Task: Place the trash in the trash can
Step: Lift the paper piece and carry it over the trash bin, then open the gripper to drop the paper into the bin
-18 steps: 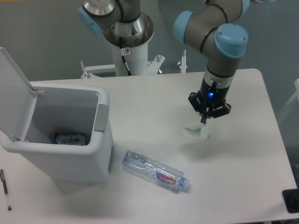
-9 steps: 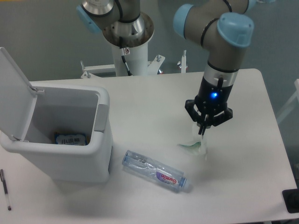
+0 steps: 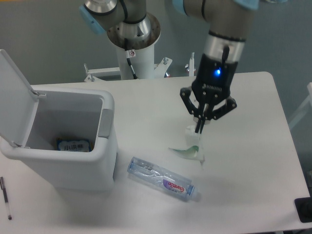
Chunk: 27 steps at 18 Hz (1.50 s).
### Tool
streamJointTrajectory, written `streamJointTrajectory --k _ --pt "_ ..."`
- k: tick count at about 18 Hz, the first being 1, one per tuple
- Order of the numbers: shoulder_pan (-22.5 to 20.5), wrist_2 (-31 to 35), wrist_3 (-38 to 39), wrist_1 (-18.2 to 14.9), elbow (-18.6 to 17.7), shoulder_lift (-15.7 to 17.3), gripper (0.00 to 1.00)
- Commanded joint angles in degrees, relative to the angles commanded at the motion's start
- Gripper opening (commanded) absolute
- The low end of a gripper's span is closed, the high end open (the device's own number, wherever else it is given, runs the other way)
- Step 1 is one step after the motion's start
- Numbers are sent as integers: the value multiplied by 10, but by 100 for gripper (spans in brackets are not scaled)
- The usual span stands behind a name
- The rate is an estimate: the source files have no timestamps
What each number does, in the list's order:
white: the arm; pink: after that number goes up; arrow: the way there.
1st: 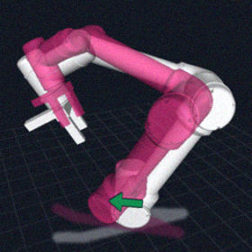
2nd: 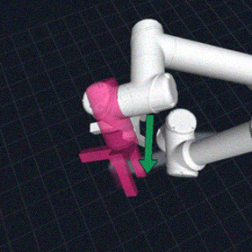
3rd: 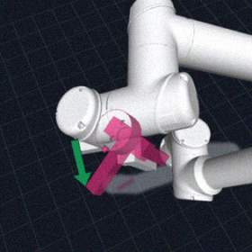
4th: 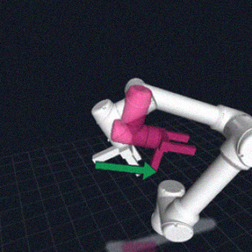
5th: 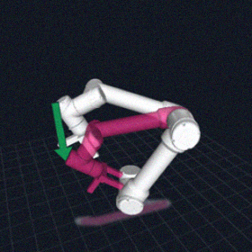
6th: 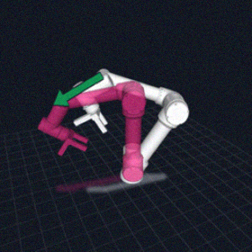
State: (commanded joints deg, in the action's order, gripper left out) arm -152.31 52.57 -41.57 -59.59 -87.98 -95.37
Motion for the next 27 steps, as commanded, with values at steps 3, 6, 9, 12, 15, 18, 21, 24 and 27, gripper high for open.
streamJointTrajectory --k 3,6,9,12,15,18,21,24,27 --pt "10 -30 20 0 0 21 1" --pt "39 -48 30 0 -2 34 1" --pt "82 -82 31 -2 -11 49 4" --pt "112 -98 42 -2 -30 67 4" --pt "128 -105 79 -2 -34 70 4" --pt "150 -105 95 -1 -36 67 7" --pt "160 -103 96 3 -52 65 19" --pt "160 -102 94 4 -62 66 39" --pt "160 -101 94 6 -62 65 58"
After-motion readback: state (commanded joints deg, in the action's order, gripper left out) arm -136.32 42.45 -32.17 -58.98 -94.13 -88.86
